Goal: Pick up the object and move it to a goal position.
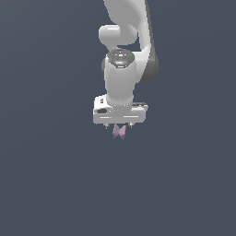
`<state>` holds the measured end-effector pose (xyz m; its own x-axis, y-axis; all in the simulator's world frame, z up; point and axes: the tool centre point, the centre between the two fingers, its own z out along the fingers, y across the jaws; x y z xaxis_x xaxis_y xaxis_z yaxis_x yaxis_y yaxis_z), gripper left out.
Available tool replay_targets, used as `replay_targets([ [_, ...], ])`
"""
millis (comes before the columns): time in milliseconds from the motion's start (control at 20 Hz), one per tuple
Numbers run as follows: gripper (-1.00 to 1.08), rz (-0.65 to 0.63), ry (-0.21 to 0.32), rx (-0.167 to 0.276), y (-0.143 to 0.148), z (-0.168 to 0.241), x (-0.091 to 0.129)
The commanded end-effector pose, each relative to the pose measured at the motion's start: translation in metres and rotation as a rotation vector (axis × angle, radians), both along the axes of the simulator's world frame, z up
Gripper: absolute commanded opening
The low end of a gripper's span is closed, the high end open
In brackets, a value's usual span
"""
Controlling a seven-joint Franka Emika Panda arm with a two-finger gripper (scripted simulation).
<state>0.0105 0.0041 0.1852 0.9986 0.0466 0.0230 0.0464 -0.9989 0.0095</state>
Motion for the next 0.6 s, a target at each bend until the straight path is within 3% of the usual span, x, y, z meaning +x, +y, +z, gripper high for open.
replay_targets([
  [0, 1.00, -0.001, 0.001, 0.000, 0.000, -0.001, -0.001],
  [550, 1.00, -0.093, 0.010, 0.008, 0.003, -0.043, -0.025],
])
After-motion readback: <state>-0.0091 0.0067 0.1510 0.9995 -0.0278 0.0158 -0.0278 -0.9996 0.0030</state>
